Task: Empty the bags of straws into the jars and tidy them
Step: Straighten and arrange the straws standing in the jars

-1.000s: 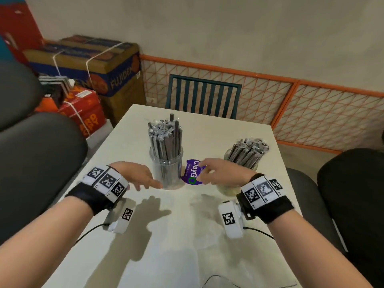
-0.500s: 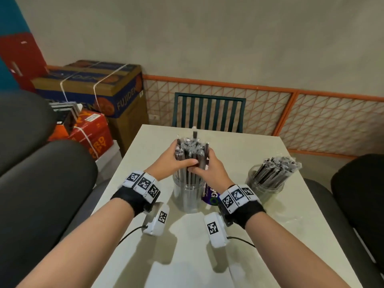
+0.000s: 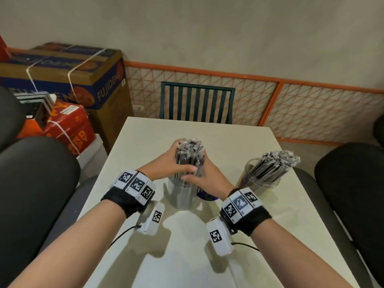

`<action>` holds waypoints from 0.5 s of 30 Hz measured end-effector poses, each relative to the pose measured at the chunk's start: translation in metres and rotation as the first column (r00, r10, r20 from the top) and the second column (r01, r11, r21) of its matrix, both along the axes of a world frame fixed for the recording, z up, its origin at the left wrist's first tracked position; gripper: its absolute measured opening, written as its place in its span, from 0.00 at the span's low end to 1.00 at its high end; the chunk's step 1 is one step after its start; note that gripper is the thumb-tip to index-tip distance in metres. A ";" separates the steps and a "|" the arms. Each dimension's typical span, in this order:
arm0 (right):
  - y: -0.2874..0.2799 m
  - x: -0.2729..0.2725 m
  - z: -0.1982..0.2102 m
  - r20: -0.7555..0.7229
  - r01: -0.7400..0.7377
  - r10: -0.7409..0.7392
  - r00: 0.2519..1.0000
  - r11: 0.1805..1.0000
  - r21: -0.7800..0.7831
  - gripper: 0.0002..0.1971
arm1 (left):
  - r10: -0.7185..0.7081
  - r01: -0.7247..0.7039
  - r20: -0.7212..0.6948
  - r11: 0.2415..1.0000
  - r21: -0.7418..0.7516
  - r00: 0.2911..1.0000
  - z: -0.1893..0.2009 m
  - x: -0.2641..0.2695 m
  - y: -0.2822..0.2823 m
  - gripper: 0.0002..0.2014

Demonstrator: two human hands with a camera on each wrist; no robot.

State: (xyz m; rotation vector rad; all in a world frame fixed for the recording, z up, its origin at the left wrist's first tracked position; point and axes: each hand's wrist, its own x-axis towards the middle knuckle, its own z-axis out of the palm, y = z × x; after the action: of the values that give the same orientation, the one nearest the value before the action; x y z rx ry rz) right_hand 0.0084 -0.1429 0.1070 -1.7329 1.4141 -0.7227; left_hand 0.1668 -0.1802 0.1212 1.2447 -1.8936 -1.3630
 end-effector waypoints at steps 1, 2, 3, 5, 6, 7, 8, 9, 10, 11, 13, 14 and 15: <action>0.000 0.001 0.006 0.025 0.035 -0.033 0.999 0.998 -0.051 0.33 | 0.045 -0.046 -0.027 0.999 -0.027 0.999 0.003 -0.003 0.000 0.42; -0.002 0.001 0.012 0.044 0.052 -0.048 0.998 0.994 -0.100 0.29 | 0.093 -0.097 -0.059 0.994 -0.059 0.994 0.007 -0.004 0.001 0.40; -0.004 0.000 0.018 0.041 0.050 -0.045 0.998 0.991 -0.123 0.26 | 0.128 -0.136 -0.088 0.986 -0.091 0.988 0.011 -0.003 0.001 0.39; -0.009 -0.006 0.022 0.003 0.011 -0.011 1.000 0.993 -0.114 0.30 | 0.123 -0.134 -0.103 0.985 -0.108 0.987 0.017 0.003 0.003 0.46; -0.010 -0.009 0.021 -0.037 -0.003 0.000 0.999 0.996 -0.087 0.36 | 0.097 -0.102 -0.072 0.992 -0.080 0.993 0.018 0.006 0.004 0.52; -0.010 -0.013 0.017 -0.081 -0.012 0.009 0.997 0.999 -0.038 0.44 | 0.070 -0.070 -0.018 0.997 -0.041 0.997 0.016 0.011 0.006 0.58; -0.008 -0.018 0.015 -0.112 -0.020 0.021 0.994 1.000 0.011 0.50 | 0.050 -0.049 0.039 0.999 -0.004 0.998 0.013 0.017 0.008 0.62; -0.005 -0.020 0.013 -0.136 -0.018 0.025 0.990 0.998 0.053 0.55 | 0.036 -0.038 0.081 0.999 0.023 0.996 0.009 0.023 0.009 0.65; -0.001 -0.021 0.011 -0.156 -0.014 0.026 0.987 0.997 0.074 0.57 | 0.028 -0.032 0.096 0.999 0.044 0.995 0.004 0.027 0.010 0.66; 0.002 -0.021 0.007 -0.162 -0.006 0.019 0.987 0.997 0.078 0.59 | 0.022 -0.027 0.094 0.998 0.060 0.995 0.000 0.030 0.010 0.67; 0.007 -0.015 0.003 -0.142 0.029 -0.017 0.990 0.996 0.083 0.60 | 0.029 -0.036 0.087 0.997 0.074 0.996 -0.006 0.028 0.011 0.63; 0.007 -0.009 0.001 -0.127 0.044 -0.033 0.991 0.996 0.082 0.59 | 0.036 -0.041 0.078 0.997 0.062 0.996 -0.008 0.023 0.012 0.58; 0.006 -0.003 -0.001 -0.121 0.054 -0.044 0.992 0.996 0.078 0.58 | 0.039 -0.042 0.065 0.998 0.042 0.997 -0.008 0.017 0.013 0.53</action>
State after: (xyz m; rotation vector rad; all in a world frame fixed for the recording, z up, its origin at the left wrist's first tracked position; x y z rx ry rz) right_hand 0.0054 -0.1372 0.1056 -1.7075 1.5505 -0.5883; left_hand 0.1837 -0.1672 0.1137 1.3555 -1.8802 -1.3657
